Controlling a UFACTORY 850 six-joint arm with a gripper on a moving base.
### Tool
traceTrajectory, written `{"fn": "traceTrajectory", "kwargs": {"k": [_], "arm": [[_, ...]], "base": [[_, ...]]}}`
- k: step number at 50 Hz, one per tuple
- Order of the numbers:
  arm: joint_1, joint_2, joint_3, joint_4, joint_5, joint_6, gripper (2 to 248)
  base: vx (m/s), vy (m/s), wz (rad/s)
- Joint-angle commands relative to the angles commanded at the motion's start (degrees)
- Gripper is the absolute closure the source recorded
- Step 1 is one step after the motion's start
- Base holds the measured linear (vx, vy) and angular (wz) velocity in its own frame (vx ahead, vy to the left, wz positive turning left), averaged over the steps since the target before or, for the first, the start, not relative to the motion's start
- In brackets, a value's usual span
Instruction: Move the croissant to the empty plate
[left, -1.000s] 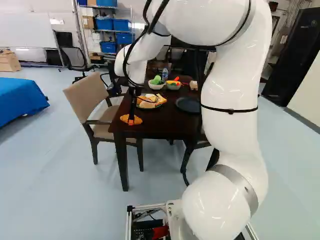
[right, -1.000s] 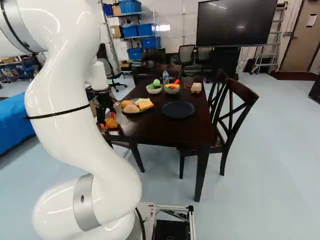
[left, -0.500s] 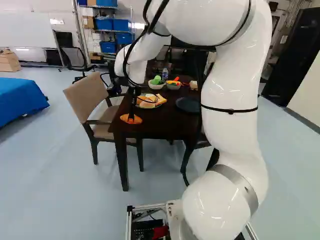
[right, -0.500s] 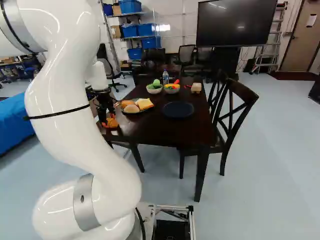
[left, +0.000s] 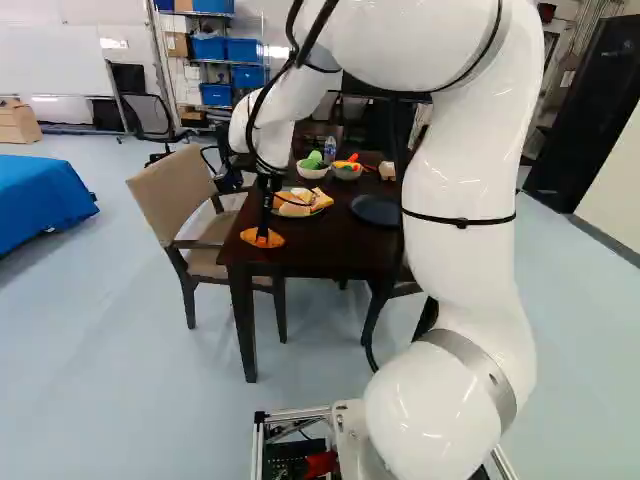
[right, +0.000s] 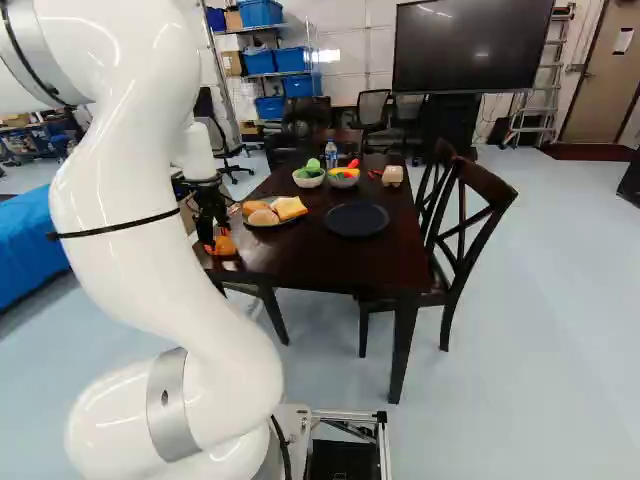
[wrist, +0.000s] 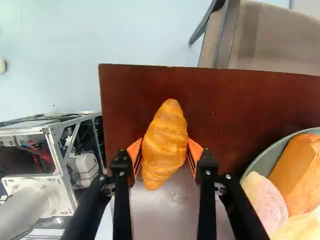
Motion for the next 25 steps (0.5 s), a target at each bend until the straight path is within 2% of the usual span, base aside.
{"fn": "traceTrajectory", "kwargs": {"k": [1,25], "arm": [[0.00,0.00,0.00,0.00,0.00,0.00,120],[0.00,0.04,0.01,0.00,0.00,0.00,119]], "base": [[0.000,0.000,0.000],[0.000,0.000,0.000]]}}
